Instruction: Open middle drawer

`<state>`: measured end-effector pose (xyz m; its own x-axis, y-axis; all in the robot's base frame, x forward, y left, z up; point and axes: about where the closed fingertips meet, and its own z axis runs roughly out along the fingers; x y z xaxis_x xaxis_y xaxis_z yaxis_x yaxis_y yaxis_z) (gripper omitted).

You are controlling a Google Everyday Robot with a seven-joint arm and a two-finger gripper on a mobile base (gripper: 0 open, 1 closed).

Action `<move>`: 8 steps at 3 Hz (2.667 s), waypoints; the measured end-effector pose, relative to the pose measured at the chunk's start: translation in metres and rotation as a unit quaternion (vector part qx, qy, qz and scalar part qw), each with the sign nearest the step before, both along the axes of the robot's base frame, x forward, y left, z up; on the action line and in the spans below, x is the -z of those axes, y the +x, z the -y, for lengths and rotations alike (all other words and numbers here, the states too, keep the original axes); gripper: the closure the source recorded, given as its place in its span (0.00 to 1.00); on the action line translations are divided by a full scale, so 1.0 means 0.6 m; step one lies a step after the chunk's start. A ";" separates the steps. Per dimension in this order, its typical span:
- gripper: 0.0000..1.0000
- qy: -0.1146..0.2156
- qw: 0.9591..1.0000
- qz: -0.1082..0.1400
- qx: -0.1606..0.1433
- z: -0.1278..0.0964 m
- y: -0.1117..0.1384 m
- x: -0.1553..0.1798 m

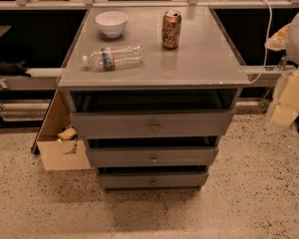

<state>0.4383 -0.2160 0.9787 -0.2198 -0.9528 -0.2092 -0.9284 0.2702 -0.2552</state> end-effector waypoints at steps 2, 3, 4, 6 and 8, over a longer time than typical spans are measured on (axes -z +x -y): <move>0.00 -0.003 1.000 -0.003 -0.019 -0.016 0.001 0.044; 0.00 -0.005 1.000 -0.004 -0.020 -0.015 0.002 0.050; 0.00 -0.035 0.998 -0.026 -0.039 -0.003 0.013 0.136; 0.00 -0.066 0.988 -0.089 -0.109 0.019 0.008 0.398; 0.00 -0.046 0.983 -0.121 -0.133 0.009 0.002 0.517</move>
Offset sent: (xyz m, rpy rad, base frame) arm 0.0027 0.0229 -0.0681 -0.0116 0.0279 0.1026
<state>0.4398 -0.2216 0.6685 0.0065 -0.9958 -0.0910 -0.9995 -0.0037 -0.0304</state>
